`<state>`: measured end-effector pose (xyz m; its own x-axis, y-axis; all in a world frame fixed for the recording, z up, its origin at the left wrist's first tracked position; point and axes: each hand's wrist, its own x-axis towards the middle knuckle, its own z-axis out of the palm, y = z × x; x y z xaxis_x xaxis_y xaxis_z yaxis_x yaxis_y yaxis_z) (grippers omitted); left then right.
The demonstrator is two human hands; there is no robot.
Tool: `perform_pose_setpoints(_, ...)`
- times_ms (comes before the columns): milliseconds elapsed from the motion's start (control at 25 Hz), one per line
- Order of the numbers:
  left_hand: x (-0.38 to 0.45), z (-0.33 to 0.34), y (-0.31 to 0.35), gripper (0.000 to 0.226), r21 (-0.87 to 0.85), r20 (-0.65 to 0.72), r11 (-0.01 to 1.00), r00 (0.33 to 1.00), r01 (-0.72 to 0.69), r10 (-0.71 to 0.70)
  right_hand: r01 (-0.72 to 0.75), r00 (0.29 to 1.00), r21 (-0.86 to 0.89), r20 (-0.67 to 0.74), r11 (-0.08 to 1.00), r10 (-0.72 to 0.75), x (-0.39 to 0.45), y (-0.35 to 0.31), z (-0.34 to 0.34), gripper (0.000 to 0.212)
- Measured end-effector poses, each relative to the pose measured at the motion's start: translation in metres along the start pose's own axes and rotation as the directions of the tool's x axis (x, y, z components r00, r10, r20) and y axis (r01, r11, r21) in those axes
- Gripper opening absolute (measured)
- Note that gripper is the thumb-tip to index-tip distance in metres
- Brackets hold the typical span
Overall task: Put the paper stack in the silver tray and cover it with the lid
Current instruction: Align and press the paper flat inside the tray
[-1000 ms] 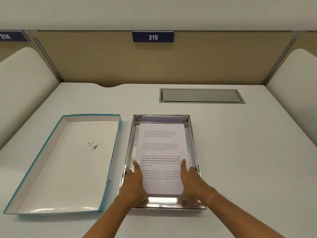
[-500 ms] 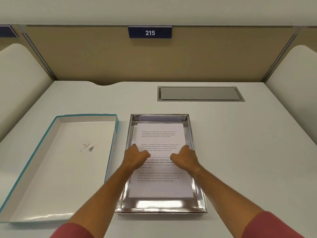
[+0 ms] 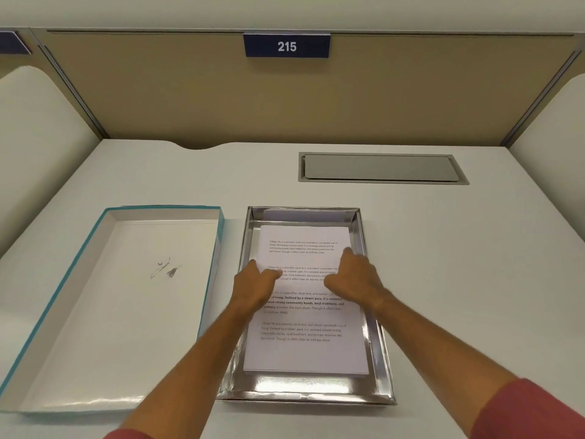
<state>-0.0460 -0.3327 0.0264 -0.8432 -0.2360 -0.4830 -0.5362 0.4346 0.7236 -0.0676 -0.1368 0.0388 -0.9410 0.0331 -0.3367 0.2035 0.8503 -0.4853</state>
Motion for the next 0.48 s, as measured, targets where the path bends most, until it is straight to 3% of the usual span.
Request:
perform_pose_setpoints(120, 0.008, -0.002, 0.006, 0.07, -0.173, 0.024, 0.98, 0.995, 0.1, -0.097, 0.165, 0.986, -0.049, -0.009, 0.985, -0.166, 0.036, -0.013, -0.017, 0.036)
perform_pose_setpoints(200, 0.016, -0.004, 0.006, 0.076, -0.299, 0.077, 0.944, 0.989, 0.141, -0.123, 0.231, 0.973, -0.068, 0.005, 0.97, -0.232, 0.061, -0.017, -0.023, 0.034)
perform_pose_setpoints(320, 0.023, -0.005, 0.004, 0.074, -0.414, 0.114, 0.896, 0.986, 0.161, -0.125, 0.218, 0.972, -0.075, 0.104, 0.973, -0.21, 0.093, -0.019, -0.024, 0.039)
perform_pose_setpoints(480, 0.027, -0.006, 0.002, 0.06, -0.461, 0.113, 0.868, 0.983, 0.182, -0.146, 0.177, 0.958, -0.077, 0.241, 0.981, -0.154, 0.115, -0.025, -0.024, 0.011)
